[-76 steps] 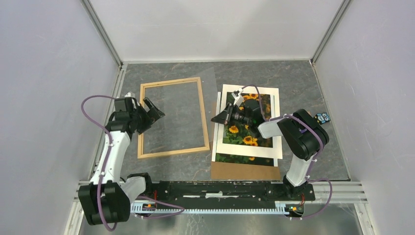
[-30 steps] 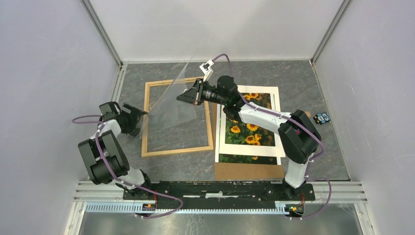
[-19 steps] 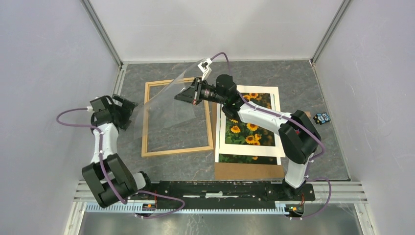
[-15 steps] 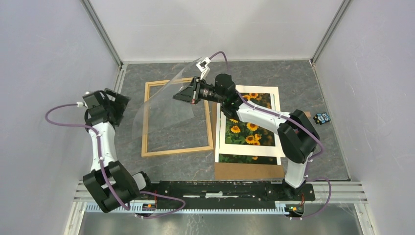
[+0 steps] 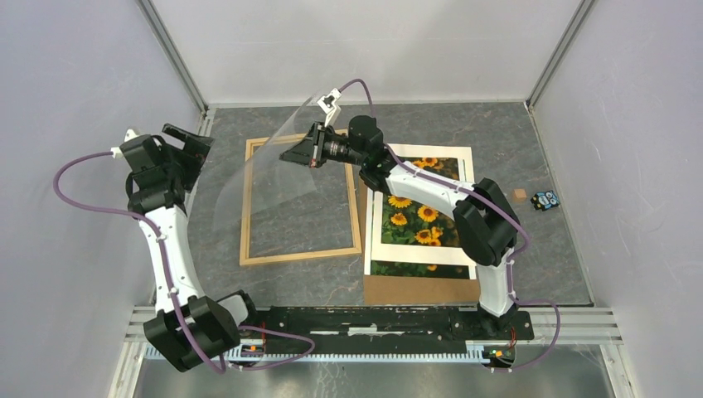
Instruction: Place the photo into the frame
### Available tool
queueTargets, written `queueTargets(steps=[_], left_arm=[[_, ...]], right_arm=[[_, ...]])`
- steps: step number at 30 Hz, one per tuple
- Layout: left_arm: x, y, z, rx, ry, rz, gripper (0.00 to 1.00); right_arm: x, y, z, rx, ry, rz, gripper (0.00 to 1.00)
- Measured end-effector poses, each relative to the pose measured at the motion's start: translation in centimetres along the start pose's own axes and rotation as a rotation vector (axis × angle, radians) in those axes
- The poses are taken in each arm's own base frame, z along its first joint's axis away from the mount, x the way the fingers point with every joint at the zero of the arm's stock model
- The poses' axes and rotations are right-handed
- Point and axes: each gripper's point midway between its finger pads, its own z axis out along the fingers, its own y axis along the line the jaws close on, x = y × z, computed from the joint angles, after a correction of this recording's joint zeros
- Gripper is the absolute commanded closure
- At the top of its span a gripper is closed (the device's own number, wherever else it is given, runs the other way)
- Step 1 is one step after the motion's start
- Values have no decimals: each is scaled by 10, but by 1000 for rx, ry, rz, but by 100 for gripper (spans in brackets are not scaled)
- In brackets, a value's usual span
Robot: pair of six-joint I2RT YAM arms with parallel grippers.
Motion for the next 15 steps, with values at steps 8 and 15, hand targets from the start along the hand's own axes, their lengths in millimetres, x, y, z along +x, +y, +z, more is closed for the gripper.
queueTargets(steps=[8, 15], left_arm=[[17, -24, -9, 84, 51, 33, 0], [23, -36, -16, 123, 51, 56, 0]], right_arm=[[-17, 21, 12, -54, -31, -31, 100], [21, -30, 21, 3, 18, 49, 100]])
